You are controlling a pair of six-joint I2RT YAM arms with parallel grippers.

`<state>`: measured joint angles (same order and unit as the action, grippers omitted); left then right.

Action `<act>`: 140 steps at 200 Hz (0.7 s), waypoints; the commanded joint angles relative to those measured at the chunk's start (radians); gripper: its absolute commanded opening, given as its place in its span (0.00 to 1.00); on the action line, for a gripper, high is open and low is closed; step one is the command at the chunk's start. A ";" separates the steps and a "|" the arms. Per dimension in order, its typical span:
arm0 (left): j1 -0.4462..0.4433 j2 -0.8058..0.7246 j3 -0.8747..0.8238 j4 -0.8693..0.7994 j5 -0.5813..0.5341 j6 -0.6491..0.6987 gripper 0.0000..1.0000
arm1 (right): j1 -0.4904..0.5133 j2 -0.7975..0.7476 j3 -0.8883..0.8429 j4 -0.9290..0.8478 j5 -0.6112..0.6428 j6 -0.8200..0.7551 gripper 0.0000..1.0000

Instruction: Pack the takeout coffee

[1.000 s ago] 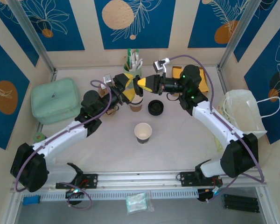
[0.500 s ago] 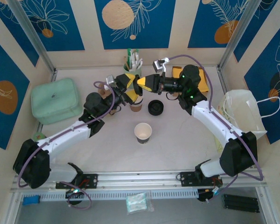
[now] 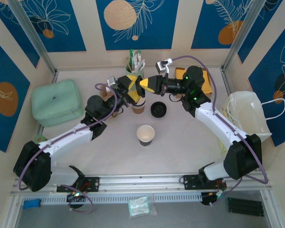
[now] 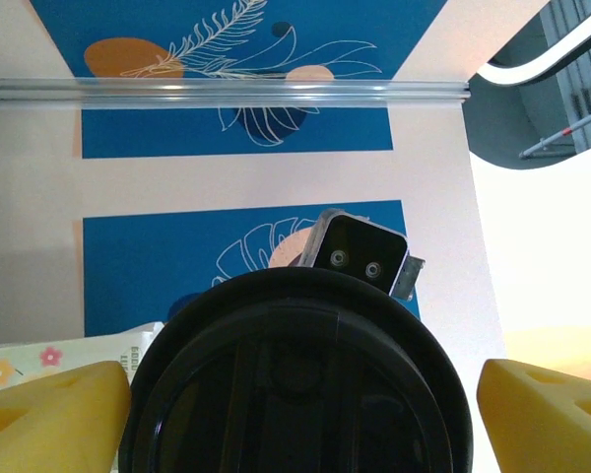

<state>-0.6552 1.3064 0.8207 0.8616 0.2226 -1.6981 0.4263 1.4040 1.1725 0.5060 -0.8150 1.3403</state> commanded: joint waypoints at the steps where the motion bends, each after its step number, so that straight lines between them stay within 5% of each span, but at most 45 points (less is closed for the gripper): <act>1: -0.010 0.003 -0.012 0.063 -0.020 -0.007 0.89 | 0.006 -0.005 0.008 0.017 0.009 0.008 0.00; 140: -0.017 0.018 -0.007 0.080 -0.018 -0.012 0.76 | 0.015 -0.005 0.008 0.003 0.013 0.000 0.00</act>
<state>-0.6594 1.3178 0.8188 0.8829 0.2089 -1.7046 0.4313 1.4040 1.1725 0.5083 -0.8120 1.3430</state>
